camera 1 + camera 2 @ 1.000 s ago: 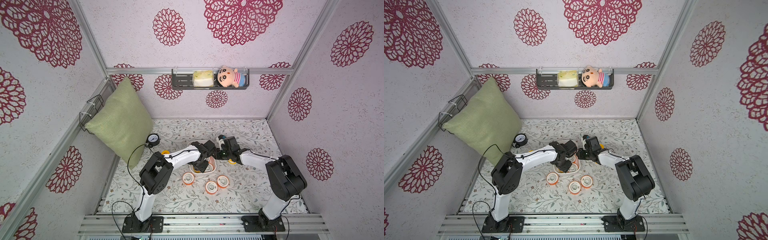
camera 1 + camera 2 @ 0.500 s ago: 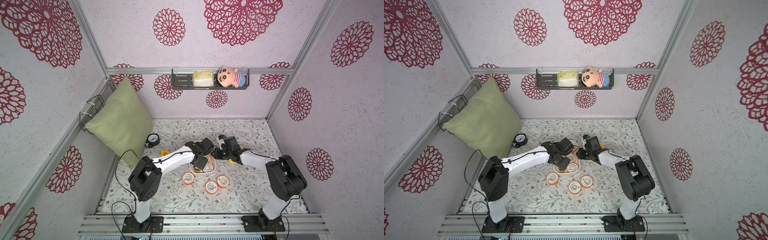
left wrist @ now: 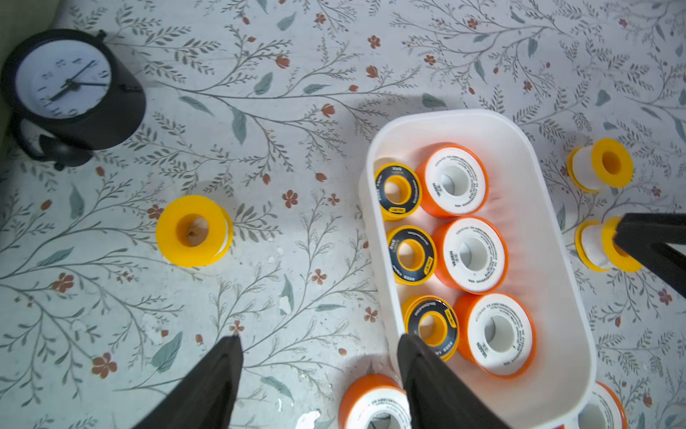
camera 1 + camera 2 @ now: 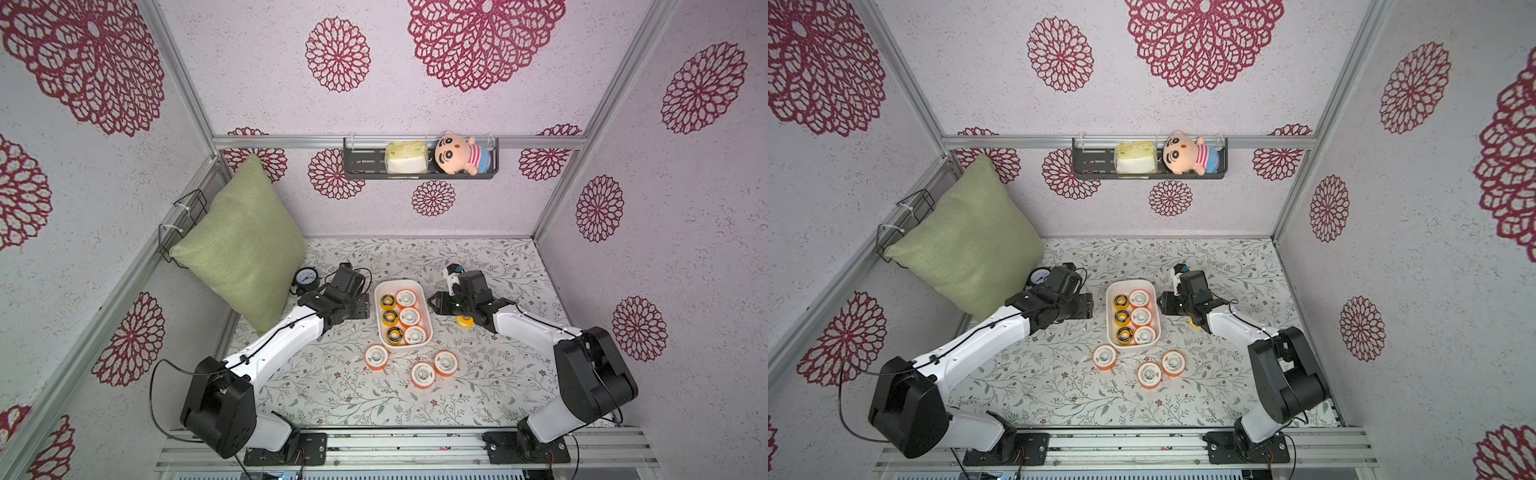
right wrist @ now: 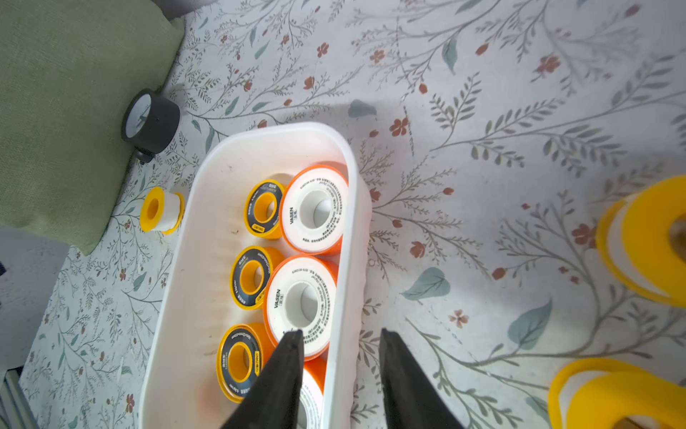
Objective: Put the sealing tape into the storage box
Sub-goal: Place the sealing tape in the storage box, then pick up the sealing tape at the center of the board.
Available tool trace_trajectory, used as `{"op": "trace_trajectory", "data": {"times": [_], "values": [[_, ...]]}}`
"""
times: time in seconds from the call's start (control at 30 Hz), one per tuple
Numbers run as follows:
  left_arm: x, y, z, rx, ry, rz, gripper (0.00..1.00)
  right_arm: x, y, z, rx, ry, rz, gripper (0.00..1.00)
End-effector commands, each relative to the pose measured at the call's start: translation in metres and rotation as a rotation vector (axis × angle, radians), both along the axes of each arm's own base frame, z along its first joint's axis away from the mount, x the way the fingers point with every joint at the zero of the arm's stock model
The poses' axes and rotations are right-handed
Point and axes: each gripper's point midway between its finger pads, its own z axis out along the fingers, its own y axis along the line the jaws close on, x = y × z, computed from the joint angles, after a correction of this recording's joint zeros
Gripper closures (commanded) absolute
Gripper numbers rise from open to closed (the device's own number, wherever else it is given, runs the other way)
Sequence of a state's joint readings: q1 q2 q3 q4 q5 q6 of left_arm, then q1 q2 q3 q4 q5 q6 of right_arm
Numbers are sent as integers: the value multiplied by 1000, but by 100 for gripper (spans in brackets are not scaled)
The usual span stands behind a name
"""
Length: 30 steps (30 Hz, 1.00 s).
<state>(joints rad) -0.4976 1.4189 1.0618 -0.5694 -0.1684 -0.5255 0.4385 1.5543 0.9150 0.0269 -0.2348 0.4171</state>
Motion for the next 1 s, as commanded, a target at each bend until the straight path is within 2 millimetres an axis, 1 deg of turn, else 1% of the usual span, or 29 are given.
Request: {"op": "trace_trajectory", "data": {"times": [0.0, 0.1, 0.23, 0.3, 0.4, 0.53, 0.6, 0.73, 0.83, 0.97], "values": [[2, 12, 9, -71, -33, 31, 26, -14, -15, 3, -58, -17, 3, 60], [0, 30, 10, -90, -35, 52, 26, -28, -24, 1, -78, -4, -3, 60], [-2, 45, 12, -96, -41, 67, 26, -49, -36, -1, -109, 16, 1, 60], [-4, 49, 12, -101, -40, 70, 26, -61, -41, -3, -121, 35, 5, 60], [-5, 53, 13, -106, -41, 73, 26, -80, -42, -7, -127, 68, 30, 60], [-6, 54, 12, -110, -40, 71, 26, -104, -37, -13, -133, 97, 85, 60], [-7, 55, 10, -110, -38, 71, 26, -114, -33, -18, -131, 111, 108, 60], [-9, 56, 8, -116, -32, 62, 26, -134, -20, -34, -132, 148, 159, 59], [-10, 57, 9, -121, -38, 66, 26, -145, -13, -45, -141, 171, 189, 57], [-10, 57, 11, -134, -43, 68, 26, -151, -9, -52, -157, 186, 206, 55]]}}
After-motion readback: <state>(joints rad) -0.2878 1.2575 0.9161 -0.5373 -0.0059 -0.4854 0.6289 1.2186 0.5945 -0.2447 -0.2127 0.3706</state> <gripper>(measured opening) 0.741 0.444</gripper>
